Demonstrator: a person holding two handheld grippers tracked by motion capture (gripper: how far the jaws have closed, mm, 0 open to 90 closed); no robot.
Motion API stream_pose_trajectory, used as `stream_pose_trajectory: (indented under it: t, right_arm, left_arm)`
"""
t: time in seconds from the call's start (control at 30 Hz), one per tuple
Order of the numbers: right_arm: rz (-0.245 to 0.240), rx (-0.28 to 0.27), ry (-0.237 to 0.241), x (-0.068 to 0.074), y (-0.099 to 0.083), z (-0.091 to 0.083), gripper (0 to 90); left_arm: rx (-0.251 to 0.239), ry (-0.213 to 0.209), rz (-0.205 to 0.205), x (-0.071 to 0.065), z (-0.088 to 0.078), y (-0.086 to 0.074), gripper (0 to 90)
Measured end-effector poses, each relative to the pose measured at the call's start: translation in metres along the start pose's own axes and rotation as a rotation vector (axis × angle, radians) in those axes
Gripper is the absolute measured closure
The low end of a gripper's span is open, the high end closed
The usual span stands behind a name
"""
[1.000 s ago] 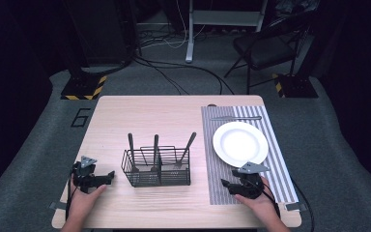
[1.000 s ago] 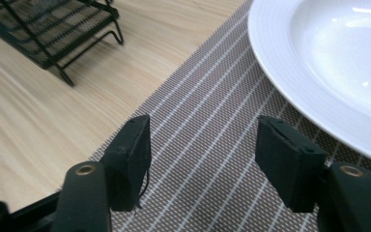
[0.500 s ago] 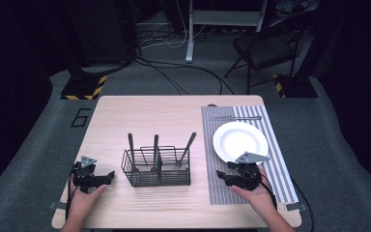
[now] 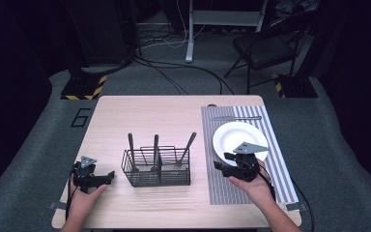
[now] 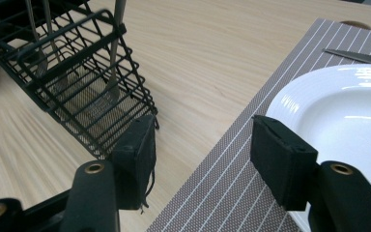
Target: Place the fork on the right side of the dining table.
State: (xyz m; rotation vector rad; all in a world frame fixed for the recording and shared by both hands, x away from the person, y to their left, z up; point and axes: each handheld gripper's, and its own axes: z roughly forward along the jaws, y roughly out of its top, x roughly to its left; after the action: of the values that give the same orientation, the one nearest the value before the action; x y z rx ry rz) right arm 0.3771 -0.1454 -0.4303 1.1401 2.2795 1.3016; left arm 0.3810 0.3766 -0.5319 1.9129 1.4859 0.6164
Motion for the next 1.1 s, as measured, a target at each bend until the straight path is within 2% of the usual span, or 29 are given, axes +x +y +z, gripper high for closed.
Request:
stream_pose_trajectory:
  t: [0.27, 0.67, 1.1]
  right_arm:
    - [0.021, -0.009, 0.011, 0.001, 0.015, 0.0, 43.5]
    - [-0.004, -0.032, 0.031, 0.007, 0.039, 0.005, 45.0]
    - [0.007, -0.042, 0.065, 0.009, 0.057, 0.017, 44.7]
  left_arm:
    - [0.0, 0.0, 0.0, 0.0, 0.0, 0.0, 0.1]
    - [0.0, 0.0, 0.001, 0.0, 0.0, 0.0, 0.1]
    - [0.0, 0.0, 0.0, 0.0, 0.0, 0.0, 0.1]
